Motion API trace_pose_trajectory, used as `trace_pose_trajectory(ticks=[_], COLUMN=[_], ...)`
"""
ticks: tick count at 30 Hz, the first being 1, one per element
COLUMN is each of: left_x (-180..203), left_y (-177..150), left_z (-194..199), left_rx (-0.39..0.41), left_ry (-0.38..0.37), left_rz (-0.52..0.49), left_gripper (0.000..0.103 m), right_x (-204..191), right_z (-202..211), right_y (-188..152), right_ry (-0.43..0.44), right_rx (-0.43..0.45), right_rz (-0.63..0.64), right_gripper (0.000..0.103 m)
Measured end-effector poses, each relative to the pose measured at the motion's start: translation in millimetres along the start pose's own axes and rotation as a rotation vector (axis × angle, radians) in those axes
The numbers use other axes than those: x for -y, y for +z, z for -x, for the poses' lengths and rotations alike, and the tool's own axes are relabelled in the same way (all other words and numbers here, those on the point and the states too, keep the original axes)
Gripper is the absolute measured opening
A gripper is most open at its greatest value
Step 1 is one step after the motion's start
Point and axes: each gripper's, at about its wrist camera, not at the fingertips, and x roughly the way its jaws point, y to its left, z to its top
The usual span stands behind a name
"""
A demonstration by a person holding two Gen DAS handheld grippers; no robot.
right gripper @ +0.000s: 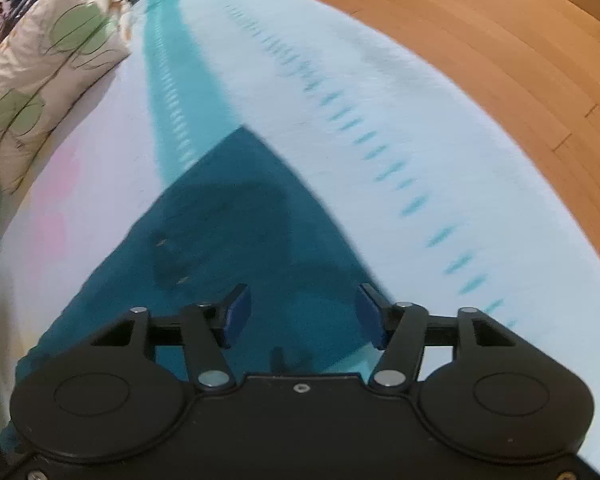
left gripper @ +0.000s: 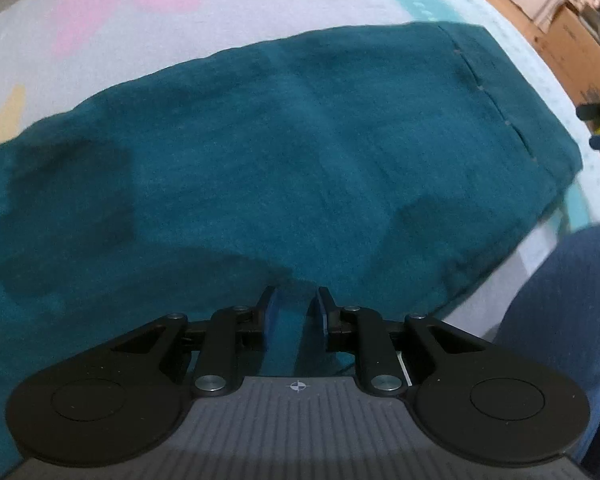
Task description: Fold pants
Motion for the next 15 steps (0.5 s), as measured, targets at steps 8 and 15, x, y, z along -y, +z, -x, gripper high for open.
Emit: trace_pose_trajectory(ticks=[8, 15], left_x=[-17.3, -15.5], left_y=[1.0, -4.3], left_z=[-2.5, 6.3], left_rx=[0.006, 0.019], left_ry=[-0.031, -0.024], left_rz=[0.112, 0.120], left_gripper=[0.020, 0.020], right_x=[35.6, 26.6], right_z=[-24.9, -37.3], right_y=[-3.2, -2.0], right_ry=[0.051, 0.159], right_rx=[-0.045, -0.029], right_rz=[-0.009, 0.131], right_gripper=[0.066, 0.073])
